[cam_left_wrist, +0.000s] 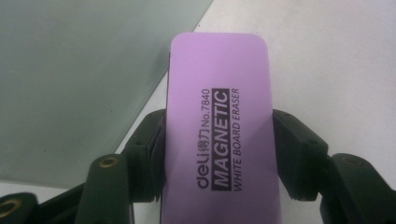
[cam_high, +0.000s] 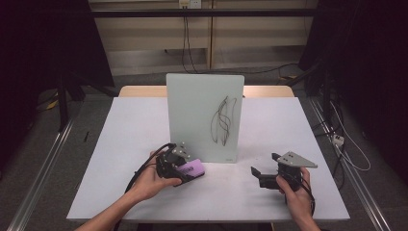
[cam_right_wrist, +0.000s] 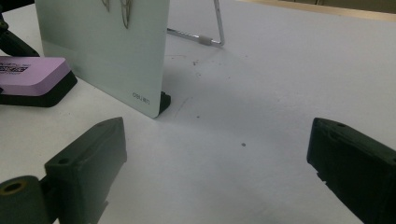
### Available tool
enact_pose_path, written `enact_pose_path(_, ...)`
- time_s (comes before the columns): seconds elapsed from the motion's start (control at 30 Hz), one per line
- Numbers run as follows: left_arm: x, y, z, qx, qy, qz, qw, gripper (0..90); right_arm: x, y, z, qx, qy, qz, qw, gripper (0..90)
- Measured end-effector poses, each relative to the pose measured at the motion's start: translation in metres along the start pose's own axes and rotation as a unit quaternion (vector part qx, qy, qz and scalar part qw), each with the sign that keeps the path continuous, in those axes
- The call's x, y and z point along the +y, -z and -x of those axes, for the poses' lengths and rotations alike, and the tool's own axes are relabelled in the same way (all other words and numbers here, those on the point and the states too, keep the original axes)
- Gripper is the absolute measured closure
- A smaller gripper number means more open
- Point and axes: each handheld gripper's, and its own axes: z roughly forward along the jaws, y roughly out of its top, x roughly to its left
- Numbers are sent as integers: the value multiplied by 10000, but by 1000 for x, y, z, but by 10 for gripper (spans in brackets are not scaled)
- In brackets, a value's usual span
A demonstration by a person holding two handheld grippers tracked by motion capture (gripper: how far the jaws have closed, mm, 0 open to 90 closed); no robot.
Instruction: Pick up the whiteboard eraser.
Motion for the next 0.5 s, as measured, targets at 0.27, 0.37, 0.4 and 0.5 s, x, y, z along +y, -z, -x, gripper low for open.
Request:
enact_pose_path(0.27,-4,11,3,-31,-33,369,9993,413,1,-6,-2,-13,-4,-60,10000,51)
enact_pose_path(0.37,-4,16,2,-28,-39,598,9982,412,0,-5,-2,2,2,-62,10000,51)
enact_pose_path(0.4,-3,17,3,-26,-13,642,9979,412,0,-5,-2,2,2,-62,10000,51)
enact_pose_path(0.5,-4,18,3,-4,38,785,9969,412,0,-3,0,-21,-11,-35,10000,51)
